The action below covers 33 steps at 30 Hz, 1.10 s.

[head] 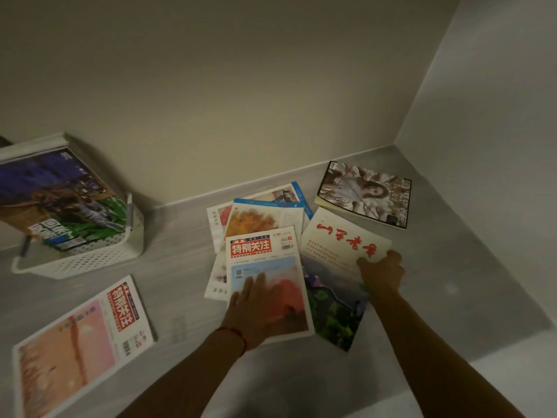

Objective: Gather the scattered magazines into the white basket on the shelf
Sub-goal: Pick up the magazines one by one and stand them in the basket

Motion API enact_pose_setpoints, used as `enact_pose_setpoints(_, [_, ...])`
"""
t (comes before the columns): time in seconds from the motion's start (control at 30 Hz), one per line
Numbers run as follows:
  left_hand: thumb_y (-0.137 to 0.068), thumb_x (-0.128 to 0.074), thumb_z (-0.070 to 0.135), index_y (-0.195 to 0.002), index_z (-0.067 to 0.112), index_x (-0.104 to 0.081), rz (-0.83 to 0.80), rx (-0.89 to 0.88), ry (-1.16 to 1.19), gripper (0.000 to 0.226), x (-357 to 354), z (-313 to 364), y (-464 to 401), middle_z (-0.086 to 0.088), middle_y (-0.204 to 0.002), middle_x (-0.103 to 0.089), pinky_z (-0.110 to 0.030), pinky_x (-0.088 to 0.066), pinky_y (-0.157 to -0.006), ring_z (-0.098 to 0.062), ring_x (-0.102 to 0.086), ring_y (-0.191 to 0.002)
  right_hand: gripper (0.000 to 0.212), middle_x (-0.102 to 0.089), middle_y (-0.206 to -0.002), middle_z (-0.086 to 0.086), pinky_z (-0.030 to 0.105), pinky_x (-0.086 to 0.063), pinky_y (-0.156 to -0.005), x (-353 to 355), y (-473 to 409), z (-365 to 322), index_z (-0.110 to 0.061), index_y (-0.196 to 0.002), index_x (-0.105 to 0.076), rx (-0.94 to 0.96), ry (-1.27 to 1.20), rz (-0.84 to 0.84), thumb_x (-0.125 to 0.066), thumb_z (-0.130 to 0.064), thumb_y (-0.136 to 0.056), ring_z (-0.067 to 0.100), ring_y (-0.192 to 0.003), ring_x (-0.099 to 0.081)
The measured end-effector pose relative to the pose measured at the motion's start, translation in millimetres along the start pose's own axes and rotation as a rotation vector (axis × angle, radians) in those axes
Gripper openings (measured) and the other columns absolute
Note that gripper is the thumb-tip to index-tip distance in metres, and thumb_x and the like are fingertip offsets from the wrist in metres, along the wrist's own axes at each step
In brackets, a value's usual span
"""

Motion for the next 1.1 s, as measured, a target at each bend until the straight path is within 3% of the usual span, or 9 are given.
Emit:
enact_pose_setpoints(0.13, [-0.081,-0.053,0.074,-0.155,0.025,-0.005,0.035,0.04,0.078,0.101,4.4,-5.2,4.5,-0.006,-0.164,-0.013,-0.049,-0.027,-0.119,-0.032,-0.015,-0.152,0.054,-0.06,-0.122,0.022,0.051,-0.057,-0.083,-0.9,-11.6,20.2,0.004,-0.124,-0.051,-0.222,-0.231,-0.106,-0.077,-0.013,-0.08,0.041,-0.109,-0.061])
enact_pose_setpoints(0.2, [-0.084,-0.055,0.07,-0.156,0.025,-0.005,0.036,0.028,0.065,0.098,6.0,-5.7,5.7,-0.005,-0.165,-0.013,-0.048,-0.027,-0.12,-0.031,-0.013,-0.153,0.036,-0.063,-0.119,0.022,0.049,-0.06,-0.072,-7.1,-7.9,23.6,0.004,-0.117,-0.061,-0.219,-0.263,-0.203,-0.072,-0.01,-0.085,0.043,-0.107,-0.062])
enact_pose_setpoints(0.33, [-0.087,-0.056,0.064,-0.157,0.026,-0.004,0.003,0.014,0.057,0.095,9.8,-5.3,7.0,-0.004,-0.166,-0.009,-0.05,-0.025,-0.12,-0.031,-0.009,-0.154,0.03,-0.06,-0.126,0.015,0.047,-0.058,-0.082,-5.5,5.6,12.3,-0.008,-0.124,-0.058,0.065,-0.068,-0.305,-0.056,-0.012,-0.094,0.037,-0.115,-0.057])
enact_pose_setpoints(0.47, [-0.087,-0.054,0.065,-0.158,0.027,-0.003,-0.068,0.013,0.01,0.095,7.8,-8.4,7.9,-0.004,-0.167,-0.004,-0.05,-0.023,-0.122,-0.032,-0.006,-0.155,0.023,-0.062,-0.115,0.004,0.025,-0.052,-0.06,21.3,12.2,-10.7,-0.017,-0.119,-0.055,0.249,-0.063,-0.274,-0.056,-0.016,-0.097,0.03,-0.111,-0.06])
enact_pose_setpoints(0.63, [-0.093,-0.054,0.053,-0.153,0.031,-0.027,-0.095,-0.107,0.002,0.069,23.7,2.4,9.3,-0.005,-0.16,-0.028,-0.047,-0.027,-0.121,-0.03,-0.025,-0.149,0.019,-0.066,-0.112,0.002,0.046,-0.061,-0.076,75.8,20.2,-49.3,-0.021,-0.115,-0.058,0.433,-0.127,-0.259,-0.058,-0.022,-0.096,0.027,-0.102,-0.065])
enact_pose_setpoints(0.77, [-0.095,-0.064,0.026,-0.144,0.017,-0.044,0.035,-0.112,0.556,0.054,60.8,8.7,21.0,-0.004,-0.147,-0.049,-0.038,-0.034,-0.119,-0.023,-0.043,-0.14,0.019,-0.072,-0.108,-0.002,0.039,-0.062,-0.07,93.9,47.9,-102.4,-0.024,-0.114,-0.065,0.594,-0.214,-0.435,-0.059,-0.022,-0.096,0.023,-0.097,-0.071])
enact_pose_setpoints(0.87, [-0.097,-0.06,0.033,-0.134,0.027,-0.055,0.111,-0.188,0.96,0.038,100.7,14.3,35.1,0.007,-0.135,-0.064,-0.037,-0.052,-0.105,-0.015,-0.062,-0.123,0.025,-0.072,-0.115,0.004,0.045,-0.061,-0.074,68.7,85.3,-144.4,-0.018,-0.12,-0.065,0.677,-0.255,-0.619,-0.059,-0.021,-0.096,0.028,-0.102,-0.071])
enact_pose_setpoints(0.93, [-0.097,-0.06,0.035,-0.137,0.03,-0.053,0.234,-0.189,1.268,0.041,127.7,-3.1,48.9,0.007,-0.128,-0.069,-0.037,-0.06,-0.091,-0.013,-0.068,-0.113,0.028,-0.07,-0.12,0.009,0.053,-0.058,-0.08,37.7,113.0,-165.3,-0.014,-0.124,-0.063,0.69,-0.286,-0.697,-0.059,-0.018,-0.096,0.031,-0.106,-0.07])
enact_pose_setpoints(1.1, [-0.098,-0.059,0.02,-0.123,0.025,-0.054,0.667,0.001,1.308,0.026,163.6,-117.4,97.3,0.002,-0.124,-0.067,-0.018,-0.059,-0.067,-0.005,-0.071,-0.093,0.029,-0.07,-0.122,0.006,0.049,-0.057,-0.089,-63.9,198.5,-196.0,-0.013,-0.125,-0.064,0.77,-0.157,-0.772,-0.059,-0.011,-0.097,0.024,-0.109,-0.069])
Point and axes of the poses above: each hand's wrist, its own y-axis away from the middle knuckle, its own x-axis out of the back of the hand, z = x × y, the point moved 7 cm from there along -y, towards the middle knuckle
